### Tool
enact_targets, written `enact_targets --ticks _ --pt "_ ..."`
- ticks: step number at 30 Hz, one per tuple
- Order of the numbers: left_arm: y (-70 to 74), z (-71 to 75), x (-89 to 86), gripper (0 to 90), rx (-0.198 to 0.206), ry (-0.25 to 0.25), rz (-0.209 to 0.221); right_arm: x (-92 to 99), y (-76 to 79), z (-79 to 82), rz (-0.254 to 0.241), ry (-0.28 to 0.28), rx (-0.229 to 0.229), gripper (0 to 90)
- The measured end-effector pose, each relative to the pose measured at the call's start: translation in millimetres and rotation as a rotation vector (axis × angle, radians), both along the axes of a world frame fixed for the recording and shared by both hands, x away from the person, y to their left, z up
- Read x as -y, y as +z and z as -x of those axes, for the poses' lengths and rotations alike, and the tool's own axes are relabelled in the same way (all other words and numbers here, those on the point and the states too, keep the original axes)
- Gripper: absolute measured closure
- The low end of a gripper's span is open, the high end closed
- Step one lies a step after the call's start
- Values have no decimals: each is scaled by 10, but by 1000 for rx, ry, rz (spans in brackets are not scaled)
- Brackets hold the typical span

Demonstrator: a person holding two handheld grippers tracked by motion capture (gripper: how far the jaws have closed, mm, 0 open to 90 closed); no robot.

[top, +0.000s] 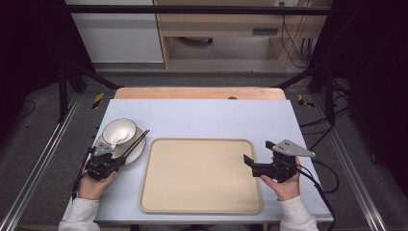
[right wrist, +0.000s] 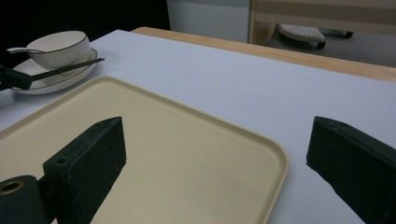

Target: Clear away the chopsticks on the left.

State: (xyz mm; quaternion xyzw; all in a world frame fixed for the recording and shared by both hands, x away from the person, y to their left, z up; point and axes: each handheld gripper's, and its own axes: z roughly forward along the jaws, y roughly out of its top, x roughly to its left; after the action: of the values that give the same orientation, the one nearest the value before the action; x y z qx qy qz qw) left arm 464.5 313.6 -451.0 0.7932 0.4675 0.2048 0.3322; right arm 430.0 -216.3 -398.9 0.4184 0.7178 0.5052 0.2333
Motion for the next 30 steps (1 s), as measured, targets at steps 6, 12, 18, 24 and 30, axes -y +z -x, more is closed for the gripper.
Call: enact_targets --ticks 6,12,18,24,30 --pt "90 53 33 851 26 3 8 13 12 6 0 -4 3 46" --pt "171 125 139 851 45 19 18 23 19 7 2 -7 8 39" --pt "235 220 306 851 70 29 29 30 29 16 -1 -14 7 34" --pt "283 318 404 851 89 57 63 31 28 17 1 -16 6 32" --pt "288 399 523 851 106 78 78 38 33 20 2 -16 9 32"
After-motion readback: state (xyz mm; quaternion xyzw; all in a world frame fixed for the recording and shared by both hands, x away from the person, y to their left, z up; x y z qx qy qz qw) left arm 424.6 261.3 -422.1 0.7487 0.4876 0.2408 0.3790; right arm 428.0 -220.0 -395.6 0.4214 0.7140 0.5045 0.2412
